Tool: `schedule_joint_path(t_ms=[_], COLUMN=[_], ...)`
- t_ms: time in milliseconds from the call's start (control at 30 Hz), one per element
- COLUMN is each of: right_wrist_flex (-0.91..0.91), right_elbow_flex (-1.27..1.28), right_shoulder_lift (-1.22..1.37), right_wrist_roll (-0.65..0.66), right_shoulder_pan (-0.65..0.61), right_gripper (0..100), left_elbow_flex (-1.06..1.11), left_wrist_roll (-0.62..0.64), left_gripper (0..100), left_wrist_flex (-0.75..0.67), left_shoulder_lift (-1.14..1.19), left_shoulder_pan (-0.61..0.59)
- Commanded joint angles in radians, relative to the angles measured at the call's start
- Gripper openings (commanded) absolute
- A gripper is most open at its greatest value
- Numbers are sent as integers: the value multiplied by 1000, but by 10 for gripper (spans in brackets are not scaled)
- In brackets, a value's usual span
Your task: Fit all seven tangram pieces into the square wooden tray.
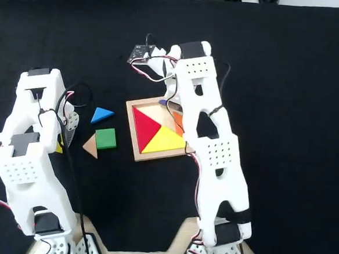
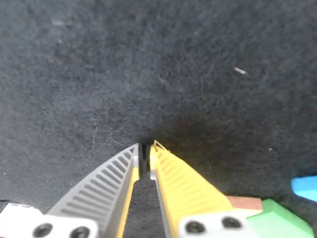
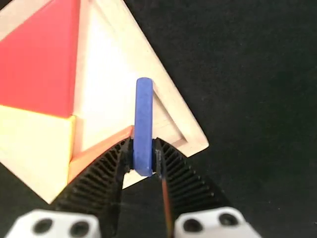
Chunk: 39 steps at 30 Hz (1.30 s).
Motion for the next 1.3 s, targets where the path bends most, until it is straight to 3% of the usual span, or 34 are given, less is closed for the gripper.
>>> schedule_joint_path(t_ms=[0,567,833,1133,1267], right_wrist_flex=[34,31,32,17,-43], right_elbow_flex=[25,-4,-91,-97,-97], right_shoulder_lift=[-15,-16,-12,-10,-12], right_wrist_roll=[-17,-64,-110,-104,-104], right_shoulder_pan=[-41,-38,-40,-23,11], right_gripper=[11,15,277,276,143], left_elbow_flex=[-27,-27,-27,-27,-27], left_wrist_roll=[3,3,3,3,3], left_gripper=[61,61,61,61,61], left_wrist_flex=[-17,-17,-17,-17,-17], left_shoulder_lift=[3,3,3,3,3], left_shoulder_pan=[36,36,36,36,36])
